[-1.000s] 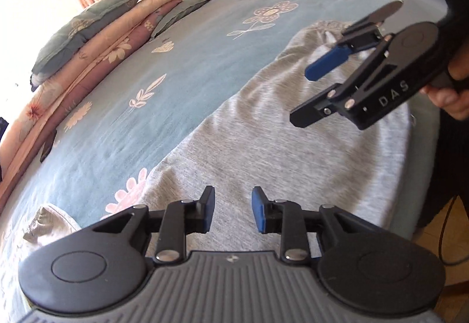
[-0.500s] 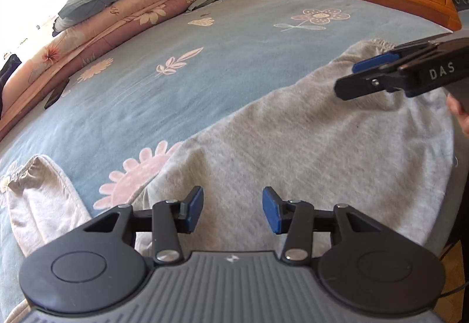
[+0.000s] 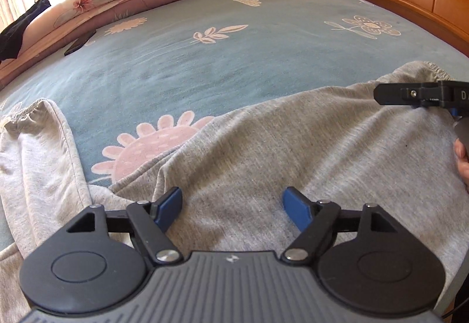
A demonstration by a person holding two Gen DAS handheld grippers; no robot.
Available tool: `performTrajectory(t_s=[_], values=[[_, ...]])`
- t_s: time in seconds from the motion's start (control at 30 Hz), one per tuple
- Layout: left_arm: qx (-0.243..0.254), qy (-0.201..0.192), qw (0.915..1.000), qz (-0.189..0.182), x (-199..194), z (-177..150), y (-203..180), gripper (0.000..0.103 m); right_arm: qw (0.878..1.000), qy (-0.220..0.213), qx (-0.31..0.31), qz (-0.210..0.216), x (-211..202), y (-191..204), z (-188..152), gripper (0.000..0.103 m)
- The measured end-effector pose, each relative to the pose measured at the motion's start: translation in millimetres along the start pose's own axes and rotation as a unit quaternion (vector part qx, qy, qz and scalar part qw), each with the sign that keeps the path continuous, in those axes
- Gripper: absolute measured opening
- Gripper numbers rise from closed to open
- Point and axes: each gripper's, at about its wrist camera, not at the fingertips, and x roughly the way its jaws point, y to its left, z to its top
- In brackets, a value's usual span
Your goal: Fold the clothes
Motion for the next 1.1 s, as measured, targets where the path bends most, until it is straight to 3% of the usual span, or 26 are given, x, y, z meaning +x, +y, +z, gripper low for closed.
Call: performTrajectory(t_s=[0.2,0.27,0.37,0.43,0.5,0.57,0.6,0.7,0.77,0.87,0.97,1.1], values=[[-0.047,0.025,0.9985,-0.009,5,7,9,0.080,1.000,0.004,-0.008,-0.013,-2,11,3,0.103],[-0.039,0.024,0.9989,0.007,2,10,2,0.080,1.000,-0.008,-0.005,-0.014,-9,14,5,0.103],[-0.019,0.016,0.9994,0.025,-5,17,-13,0.078,0.998,-0.062,-0.025,-0.014,-30,23,9,0.103],[-0.007,0.003,0.9998,0.019,-16,23,-28,0.078,0.989,-0.110,-0.060,-0.075,-43,33,11,0.103],[0.008,-0.002,0.9999,0.012,-23,28,-41,0.079,0.969,-0.142,-0.081,-0.186,-49,43,10,0.103],[0.031,0.001,0.9995,0.009,-24,32,-54,0.079,0.938,-0.132,-0.084,-0.310,-49,51,10,0.103],[0.036,0.004,0.9993,0.008,-23,32,-58,0.079,0.931,-0.125,-0.079,-0.333,-52,53,9,0.103],[0.044,0.013,0.9989,0.005,-20,31,-71,0.079,0.949,-0.123,-0.053,-0.286,-71,53,3,0.103],[0.046,0.017,0.9988,-0.002,-19,30,-79,0.079,0.952,-0.124,-0.032,-0.277,-78,50,0,0.103],[0.059,0.028,0.9979,-0.005,-16,27,-90,0.079,0.941,-0.109,-0.029,-0.318,-74,37,1,0.103],[0.064,0.042,0.9971,0.000,-11,22,-92,0.079,0.939,-0.047,0.015,-0.342,-57,5,0,0.103],[0.027,0.048,0.9984,-0.011,-7,21,-82,0.081,0.937,-0.036,0.062,-0.343,-54,-18,1,0.103]])
